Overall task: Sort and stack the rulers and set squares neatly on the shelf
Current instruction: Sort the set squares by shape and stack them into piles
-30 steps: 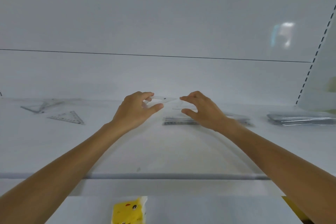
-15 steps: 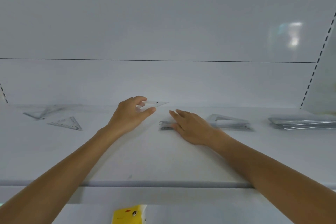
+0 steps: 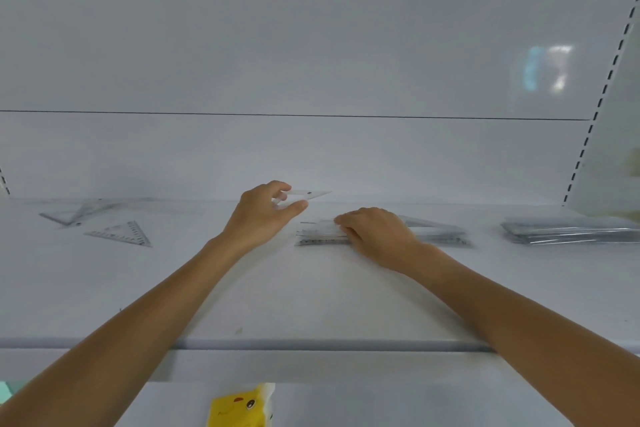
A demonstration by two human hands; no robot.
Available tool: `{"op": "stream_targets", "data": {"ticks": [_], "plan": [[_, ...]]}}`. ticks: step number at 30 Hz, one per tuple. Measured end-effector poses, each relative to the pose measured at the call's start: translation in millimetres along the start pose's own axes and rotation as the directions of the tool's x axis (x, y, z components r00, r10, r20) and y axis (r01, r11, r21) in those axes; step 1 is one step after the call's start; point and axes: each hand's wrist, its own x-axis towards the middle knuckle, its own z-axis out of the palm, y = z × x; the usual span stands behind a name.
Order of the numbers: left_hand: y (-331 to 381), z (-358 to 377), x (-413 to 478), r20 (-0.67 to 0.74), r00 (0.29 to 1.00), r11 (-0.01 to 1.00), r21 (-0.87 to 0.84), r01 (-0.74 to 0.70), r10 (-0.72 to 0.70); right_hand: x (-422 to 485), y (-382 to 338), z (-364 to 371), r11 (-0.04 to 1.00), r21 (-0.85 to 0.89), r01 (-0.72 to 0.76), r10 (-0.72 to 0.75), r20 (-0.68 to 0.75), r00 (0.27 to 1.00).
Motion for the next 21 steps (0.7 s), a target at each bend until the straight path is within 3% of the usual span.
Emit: {"op": "stream_targets", "data": {"ticks": [3, 7, 10, 13, 18, 21], "plan": [[4.6, 3.5, 0.6, -0.019, 1.000, 1.000, -0.006, -0.016, 0.016, -2.8, 6.2, -9.8, 0.998, 0.032, -0.047, 0.050, -0.126, 0.991], [9.7, 9.7, 1.3, -0.003, 0.999, 0.999, -0.017, -0.034, 0.034, -10.4, 31.7, -31.1, 0.982, 0.124, -0.144, 0.178, -0.336, 0.925], [11.6, 15.6, 1.8, 0.044, 0.998, 0.999, -0.010, -0.044, 0.045, -22.8, 55.8, -38.9, 0.969, 0.124, -0.213, 0.245, -0.379, 0.893], [14.9, 20.8, 3.4, 0.083, 0.995, 0.998, -0.012, -0.053, 0.054, -39.4, 75.8, -36.7, 0.961, 0.119, -0.251, 0.277, -0.353, 0.894], [20.7, 31.5, 4.3, 0.109, 0.991, 0.997, -0.011, -0.071, 0.072, -62.8, 90.2, -18.4, 0.970, 0.110, -0.218, 0.226, -0.066, 0.972], [23.5, 38.7, 4.8, 0.131, 0.988, 0.997, -0.009, -0.076, 0.076, -64.9, 89.5, -15.6, 0.963, 0.139, -0.231, 0.237, -0.029, 0.971]]}}
